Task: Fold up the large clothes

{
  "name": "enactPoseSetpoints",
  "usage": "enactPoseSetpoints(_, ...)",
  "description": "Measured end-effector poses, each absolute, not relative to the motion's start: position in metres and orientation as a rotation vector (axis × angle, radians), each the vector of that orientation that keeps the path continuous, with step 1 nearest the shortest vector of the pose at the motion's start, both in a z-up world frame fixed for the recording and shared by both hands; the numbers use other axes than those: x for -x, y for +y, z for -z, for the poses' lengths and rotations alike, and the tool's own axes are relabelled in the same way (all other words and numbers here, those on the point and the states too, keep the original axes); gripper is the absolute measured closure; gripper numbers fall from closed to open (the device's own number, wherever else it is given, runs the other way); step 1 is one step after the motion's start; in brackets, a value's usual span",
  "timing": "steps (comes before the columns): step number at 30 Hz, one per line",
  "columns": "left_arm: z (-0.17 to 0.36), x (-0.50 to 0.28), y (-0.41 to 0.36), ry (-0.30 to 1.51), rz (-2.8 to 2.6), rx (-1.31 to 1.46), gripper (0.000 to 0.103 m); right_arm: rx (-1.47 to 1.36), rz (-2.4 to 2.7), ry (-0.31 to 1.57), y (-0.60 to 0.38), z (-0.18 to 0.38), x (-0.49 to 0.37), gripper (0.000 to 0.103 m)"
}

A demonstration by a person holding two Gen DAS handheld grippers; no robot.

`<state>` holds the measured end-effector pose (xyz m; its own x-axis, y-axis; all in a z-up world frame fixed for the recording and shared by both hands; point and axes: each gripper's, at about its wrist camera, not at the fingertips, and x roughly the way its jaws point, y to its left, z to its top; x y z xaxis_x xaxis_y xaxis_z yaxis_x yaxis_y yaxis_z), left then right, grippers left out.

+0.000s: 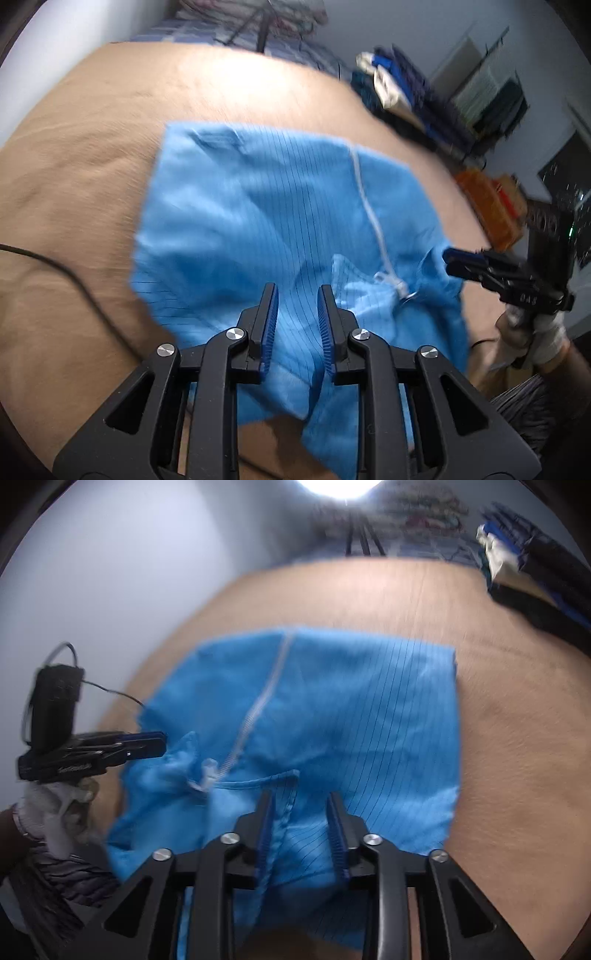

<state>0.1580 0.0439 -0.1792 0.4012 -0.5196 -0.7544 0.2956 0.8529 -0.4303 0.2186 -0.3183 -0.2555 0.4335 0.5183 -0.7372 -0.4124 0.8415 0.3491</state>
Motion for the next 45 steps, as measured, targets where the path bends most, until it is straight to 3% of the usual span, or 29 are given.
enactPoseSetpoints(2, 0.163, -0.157, 0.061, 0.991, 0.506, 0.255, 0.052, -0.147, -0.593, 0.914, -0.331, 0.241, -0.207, 0.056)
enactPoseSetpoints(4, 0.154, -0.16, 0.082, 0.967, 0.483, 0.282, 0.047, -0.165, -0.582, 0.865, -0.347, 0.231, -0.196, 0.046)
enactPoseSetpoints(6, 0.154, -0.166, 0.103, 0.97, 0.453, 0.343, 0.047, -0.168, -0.549, 0.812, -0.363, 0.225, -0.189, 0.021)
enactPoseSetpoints(8, 0.16, -0.175, 0.122, 0.992, 0.421, 0.421, 0.046, -0.172, -0.51, 0.777, -0.378, 0.225, -0.189, 0.009)
enactPoseSetpoints(10, 0.166, -0.186, 0.131, 1.006, 0.4, 0.48, 0.046, -0.199, -0.463, 0.78, -0.389, 0.232, -0.196, 0.01)
enactPoseSetpoints(14, 0.168, -0.2, 0.126, 0.999, 0.41, 0.466, 0.046, -0.252, -0.427, 0.819, -0.4, 0.237, -0.216, 0.032)
enactPoseSetpoints(21, 0.205, -0.214, 0.098, 1.112, 0.404, 0.375, 0.046, -0.146, -0.477, 0.895, -0.366, 0.256, -0.25, 0.05)
enactPoseSetpoints(22, 0.215, -0.213, 0.097, 1.138, 0.4, 0.372, 0.05, -0.127, -0.478, 0.928, -0.362, 0.265, -0.254, 0.052)
enactPoseSetpoints(24, 0.215, -0.204, 0.096, 1.099, 0.405, 0.339, 0.051, -0.08, -0.459, 0.976, -0.36, 0.281, -0.253, 0.06)
enactPoseSetpoints(29, 0.205, -0.197, 0.113, 1.087, 0.424, 0.417, 0.049, -0.097, -0.449, 0.997, -0.377, 0.289, -0.247, 0.058)
enactPoseSetpoints(31, 0.204, -0.199, 0.129, 1.071, 0.421, 0.508, 0.042, -0.192, -0.475, 0.976, -0.393, 0.283, -0.244, 0.047)
enactPoseSetpoints(33, 0.208, -0.202, 0.144, 1.069, 0.419, 0.606, 0.036, -0.293, -0.506, 0.955, -0.408, 0.28, -0.242, 0.029)
enactPoseSetpoints(45, 0.239, -0.231, 0.168, 1.195, 0.484, 0.857, 0.036, -0.601, -0.597, 1.021, -0.444, 0.308, -0.255, 0.028)
